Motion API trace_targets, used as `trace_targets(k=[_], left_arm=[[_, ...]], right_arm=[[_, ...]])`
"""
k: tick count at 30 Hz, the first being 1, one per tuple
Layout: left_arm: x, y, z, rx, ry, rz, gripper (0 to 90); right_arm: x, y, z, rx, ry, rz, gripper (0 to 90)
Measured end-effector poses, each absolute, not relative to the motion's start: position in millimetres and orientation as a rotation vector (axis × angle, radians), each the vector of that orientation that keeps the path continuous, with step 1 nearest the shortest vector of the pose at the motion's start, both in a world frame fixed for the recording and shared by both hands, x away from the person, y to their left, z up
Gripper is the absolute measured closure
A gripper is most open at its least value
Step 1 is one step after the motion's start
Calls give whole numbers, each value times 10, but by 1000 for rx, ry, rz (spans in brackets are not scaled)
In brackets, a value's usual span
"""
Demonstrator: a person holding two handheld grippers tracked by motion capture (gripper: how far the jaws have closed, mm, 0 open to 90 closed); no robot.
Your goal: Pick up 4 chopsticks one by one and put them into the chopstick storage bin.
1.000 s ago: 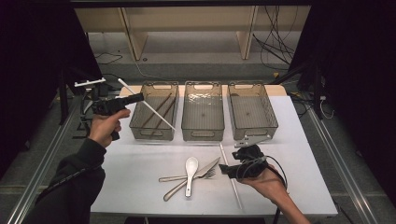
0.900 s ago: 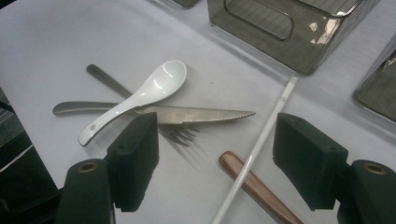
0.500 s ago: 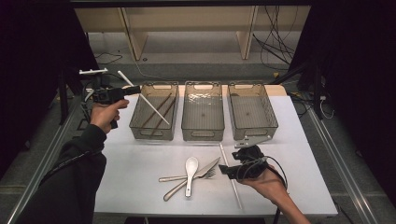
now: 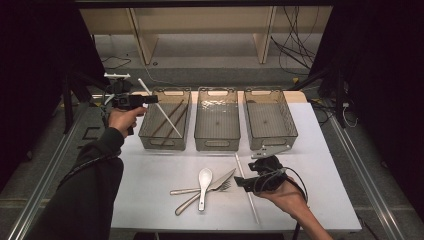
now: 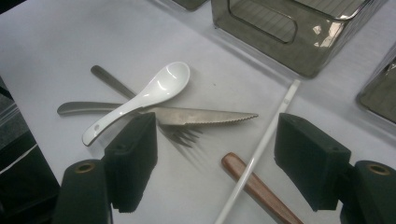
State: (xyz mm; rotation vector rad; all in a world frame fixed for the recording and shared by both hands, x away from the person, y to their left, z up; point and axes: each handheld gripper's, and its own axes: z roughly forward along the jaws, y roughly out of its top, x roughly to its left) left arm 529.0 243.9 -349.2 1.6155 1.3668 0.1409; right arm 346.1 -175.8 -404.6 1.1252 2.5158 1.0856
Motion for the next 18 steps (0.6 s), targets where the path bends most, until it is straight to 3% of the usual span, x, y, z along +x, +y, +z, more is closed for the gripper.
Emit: trace_targets(k=[18], left_arm=[[5344, 2358, -3687, 1663, 1401, 130, 831]], right_arm=[[3459, -1750, -4052, 1119, 2523, 1081, 308]])
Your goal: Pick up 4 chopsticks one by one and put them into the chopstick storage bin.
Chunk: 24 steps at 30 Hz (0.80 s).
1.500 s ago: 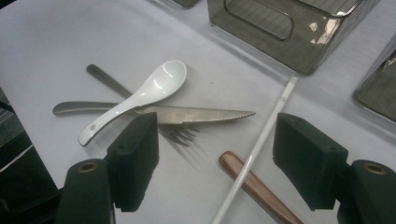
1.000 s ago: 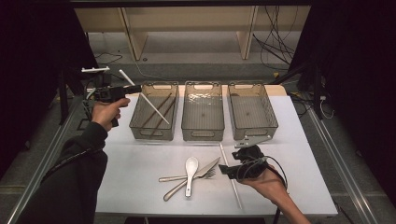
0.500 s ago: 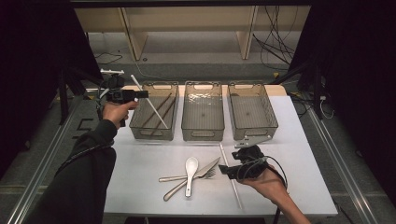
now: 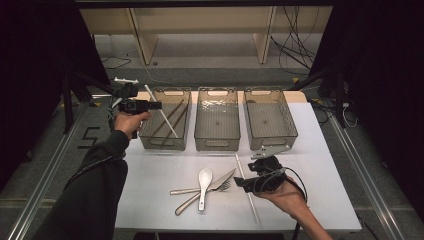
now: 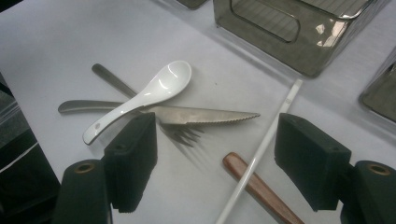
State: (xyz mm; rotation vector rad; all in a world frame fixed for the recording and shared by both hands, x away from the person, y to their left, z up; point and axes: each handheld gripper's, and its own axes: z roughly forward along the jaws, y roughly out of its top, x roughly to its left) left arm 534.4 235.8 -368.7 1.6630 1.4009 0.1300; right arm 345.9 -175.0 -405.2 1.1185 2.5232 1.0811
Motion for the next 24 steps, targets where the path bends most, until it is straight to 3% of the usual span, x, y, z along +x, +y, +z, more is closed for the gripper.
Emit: trace_targets(k=[20, 24], left_arm=[[5422, 2272, -3679, 1681, 1424, 145, 821], [5448, 2236, -3693, 1696, 1445, 154, 693]], right_arm=[[3462, -1744, -4057, 1113, 2529, 1081, 309], [3462, -1744, -4056, 1112, 2529, 1081, 308]])
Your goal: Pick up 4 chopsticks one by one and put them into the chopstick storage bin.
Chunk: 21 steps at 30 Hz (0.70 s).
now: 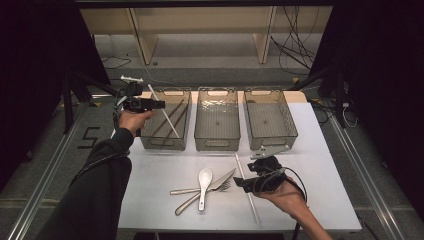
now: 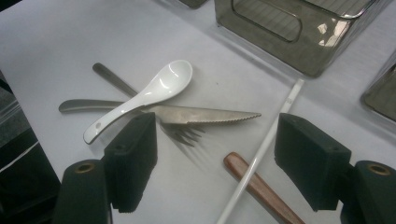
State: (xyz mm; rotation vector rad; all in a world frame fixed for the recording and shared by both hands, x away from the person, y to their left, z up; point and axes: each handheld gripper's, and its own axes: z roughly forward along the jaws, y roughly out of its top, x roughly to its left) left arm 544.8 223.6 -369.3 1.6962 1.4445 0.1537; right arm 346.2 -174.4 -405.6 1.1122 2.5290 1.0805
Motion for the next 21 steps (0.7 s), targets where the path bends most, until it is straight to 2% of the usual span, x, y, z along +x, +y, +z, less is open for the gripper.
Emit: trace_targets(k=[10, 14, 18, 21], left_arm=[[5425, 2229, -3692, 1703, 1447, 153, 510], [5327, 2219, -3614, 1658, 1381, 141, 416], [5189, 2147, -3550, 1695, 1302, 135, 304], [5023, 2085, -3501, 1698, 1241, 150, 267]], right_arm=[[3459, -1739, -4058, 1112, 2531, 1079, 308], [3462, -1738, -4062, 1119, 2534, 1073, 308], [3466, -1731, -4072, 1124, 2536, 1058, 309], [3469, -1725, -4084, 1135, 2542, 1039, 309]])
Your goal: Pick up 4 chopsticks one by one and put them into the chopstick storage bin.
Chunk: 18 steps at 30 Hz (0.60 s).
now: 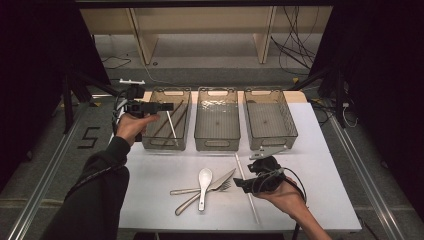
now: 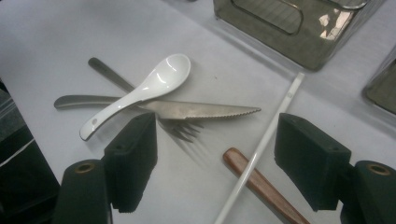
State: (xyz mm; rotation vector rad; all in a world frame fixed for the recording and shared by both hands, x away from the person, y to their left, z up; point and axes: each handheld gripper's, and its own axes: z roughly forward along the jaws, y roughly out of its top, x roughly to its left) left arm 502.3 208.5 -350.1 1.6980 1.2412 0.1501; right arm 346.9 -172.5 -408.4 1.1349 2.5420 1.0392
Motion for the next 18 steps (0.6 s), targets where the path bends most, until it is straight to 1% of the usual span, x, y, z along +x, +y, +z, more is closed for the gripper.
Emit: trace_targets(k=[4, 8, 11, 18], left_arm=[[4798, 1994, -3505, 1698, 1181, 161, 230], [4571, 1927, -3539, 1691, 1108, 153, 214], [4465, 1890, -3563, 1723, 1074, 162, 198], [4248, 1889, -3618, 1728, 1025, 186, 190]], right_arm=[[3475, -1717, -4108, 1144, 2552, 998, 315], [3476, -1719, -4132, 1169, 2559, 957, 320], [3482, -1716, -4154, 1182, 2570, 932, 324], [3476, -1663, -4234, 1184, 2598, 842, 347]])
